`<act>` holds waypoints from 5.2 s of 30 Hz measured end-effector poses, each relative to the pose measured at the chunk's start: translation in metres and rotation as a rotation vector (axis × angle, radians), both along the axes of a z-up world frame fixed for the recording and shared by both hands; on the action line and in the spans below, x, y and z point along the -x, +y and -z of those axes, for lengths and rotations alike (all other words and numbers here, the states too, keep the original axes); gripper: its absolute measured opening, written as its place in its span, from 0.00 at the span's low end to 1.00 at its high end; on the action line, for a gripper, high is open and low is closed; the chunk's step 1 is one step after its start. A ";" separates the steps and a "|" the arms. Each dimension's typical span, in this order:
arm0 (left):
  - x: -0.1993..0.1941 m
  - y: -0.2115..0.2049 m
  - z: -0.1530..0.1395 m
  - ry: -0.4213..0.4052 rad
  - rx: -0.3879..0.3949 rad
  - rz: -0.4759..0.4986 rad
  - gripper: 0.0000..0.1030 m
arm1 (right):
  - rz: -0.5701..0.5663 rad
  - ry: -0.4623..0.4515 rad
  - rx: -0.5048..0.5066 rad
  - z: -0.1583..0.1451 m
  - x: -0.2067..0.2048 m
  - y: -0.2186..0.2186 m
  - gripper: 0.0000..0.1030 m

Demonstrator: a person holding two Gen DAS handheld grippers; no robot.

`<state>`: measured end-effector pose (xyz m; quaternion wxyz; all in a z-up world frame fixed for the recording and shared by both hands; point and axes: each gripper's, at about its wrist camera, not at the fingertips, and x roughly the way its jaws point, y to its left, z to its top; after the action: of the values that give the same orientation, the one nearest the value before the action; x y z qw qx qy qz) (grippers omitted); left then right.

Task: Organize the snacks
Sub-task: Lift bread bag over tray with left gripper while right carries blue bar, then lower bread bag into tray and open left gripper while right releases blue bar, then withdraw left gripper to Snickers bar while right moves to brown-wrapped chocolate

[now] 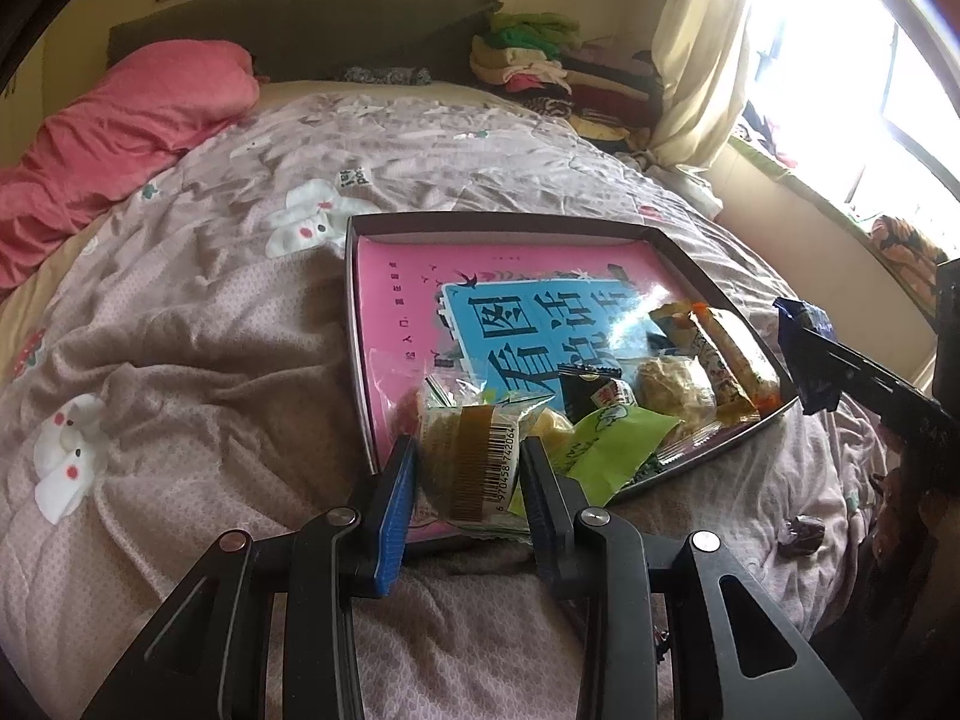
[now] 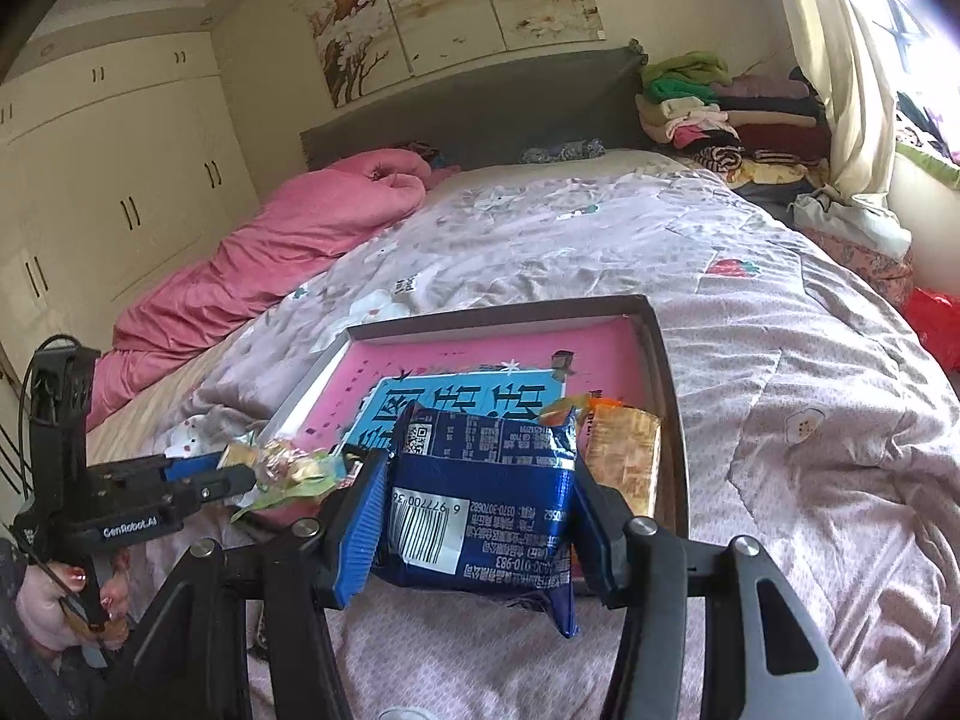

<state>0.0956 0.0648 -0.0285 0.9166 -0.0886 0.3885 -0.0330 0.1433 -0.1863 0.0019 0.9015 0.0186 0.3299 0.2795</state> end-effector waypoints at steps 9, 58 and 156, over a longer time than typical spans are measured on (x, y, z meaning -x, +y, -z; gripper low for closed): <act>-0.007 -0.003 0.005 0.005 -0.009 0.008 0.34 | 0.021 -0.003 -0.003 0.002 -0.013 -0.001 0.54; -0.024 -0.007 0.012 0.007 -0.049 0.019 0.35 | 0.018 0.026 0.080 0.026 -0.043 0.025 0.54; 0.023 0.002 -0.034 -0.096 0.020 -0.020 0.74 | 0.067 0.032 0.012 0.007 0.008 -0.013 0.77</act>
<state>0.0728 0.0666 0.0056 0.9335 -0.0999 0.3430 -0.0319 0.1351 -0.1996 -0.0056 0.9050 0.0287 0.3452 0.2470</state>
